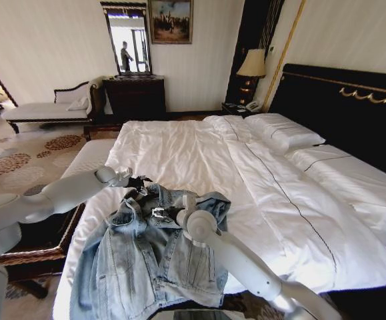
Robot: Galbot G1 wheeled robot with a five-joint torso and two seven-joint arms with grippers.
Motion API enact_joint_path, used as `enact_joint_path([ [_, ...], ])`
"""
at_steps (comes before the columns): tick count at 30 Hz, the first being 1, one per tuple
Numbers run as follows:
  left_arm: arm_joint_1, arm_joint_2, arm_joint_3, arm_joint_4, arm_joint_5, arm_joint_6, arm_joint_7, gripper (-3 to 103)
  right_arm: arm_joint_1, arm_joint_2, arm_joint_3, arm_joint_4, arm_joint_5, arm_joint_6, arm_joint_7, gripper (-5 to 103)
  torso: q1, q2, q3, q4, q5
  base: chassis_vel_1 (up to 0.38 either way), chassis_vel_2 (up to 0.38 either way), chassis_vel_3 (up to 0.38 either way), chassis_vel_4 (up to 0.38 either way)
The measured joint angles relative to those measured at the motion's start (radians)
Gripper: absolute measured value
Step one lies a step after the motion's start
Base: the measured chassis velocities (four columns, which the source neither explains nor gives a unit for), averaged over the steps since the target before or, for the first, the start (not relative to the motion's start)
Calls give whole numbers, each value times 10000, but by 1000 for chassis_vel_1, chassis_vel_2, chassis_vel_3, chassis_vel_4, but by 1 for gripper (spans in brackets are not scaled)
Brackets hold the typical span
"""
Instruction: Pick up the clothes from the bed and hang them on the clothes hanger.
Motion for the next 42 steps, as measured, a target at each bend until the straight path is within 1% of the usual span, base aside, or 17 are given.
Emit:
enact_joint_path([
  [2,854,681,-1684,-762,-452,572,-657,98,-46,-207,214,0,-484,3,-340,100,0,0,1,0,1,0,0,0,0],
  [3,854,681,-1684,-762,-452,572,-657,98,-46,-207,214,0,-484,3,-340,100,0,0,1,0,1,0,0,0,0],
  [8,5218,2167,-7302,-3677,-1750,1826,-2912,100,15,-682,416,-92,-1404,194,-903,100,-1,0,0,8,-1,0,0,0,0],
  [9,5218,2167,-7302,-3677,-1750,1826,-2912,100,15,-682,416,-92,-1404,194,-903,100,-1,0,0,8,-1,0,0,0,0],
  [11,7393,2647,-9438,-4894,-2276,1959,-4232,100,63,-899,415,-162,-1923,415,-1181,100,-2,0,0,9,-2,0,0,0,0],
  [13,8838,2819,-10761,-5724,-2485,1963,-5053,100,70,-1029,429,-191,-2397,644,-1438,100,-3,1,-1,12,3,0,0,0,0],
  [15,9423,2802,-11218,-6064,-2535,1956,-5475,100,-23,-1106,532,-181,-2666,778,-1555,100,-3,1,-2,13,3,0,0,0,0],
  [19,10741,2126,-12838,-7018,-2662,1955,-6905,100,-883,-1712,1167,85,-4478,1308,-2147,100,2,1,-1,-15,1,0,0,0,0],
  [20,10741,2126,-12838,-7018,-2662,1955,-6905,100,-883,-1712,1167,85,-4478,1308,-2147,100,2,1,-1,-15,1,0,0,0,0],
  [24,13276,1234,-15447,-8455,-2559,2111,-7861,100,-1260,-2237,1271,141,-5921,1914,-3026,100,2,0,-1,0,2,0,0,0,0],
  [26,13833,1023,-15954,-8734,-2513,2145,-7960,100,-1261,-2334,1250,148,-6088,2006,-3175,100,1,0,-1,4,3,0,0,0,0],
  [30,16447,-357,-17978,-9671,-1805,2131,-8093,100,-859,-2631,973,89,-6477,2361,-3811,100,-2,1,-3,11,0,0,0,0,0],
  [31,16447,-357,-17978,-9671,-1805,2131,-8093,100,-859,-2631,973,89,-6477,2361,-3811,100,-2,1,-3,11,0,0,0,0,0],
  [33,17225,-1328,-18501,-10059,-1360,2033,-8026,100,-531,-2798,705,-114,-6590,2565,-4110,100,-1,0,-2,9,3,0,0,0,0],
  [35,17373,-1577,-18574,-10175,-1296,2028,-8004,100,-459,-2854,634,-160,-6603,2595,-4182,100,-1,1,-1,2,0,0,0,0,0],
  [37,17922,-2369,-18778,-10624,-935,1992,-7878,100,-70,-2916,306,-349,-6591,2625,-4322,100,0,0,0,-7,2,0,0,0,0],
  [42,18764,-3419,-19059,-11258,-646,2008,-7837,100,1117,-2650,-810,-932,-6344,2659,-4454,100,-1,0,-1,6,4,0,0,0,0],
])
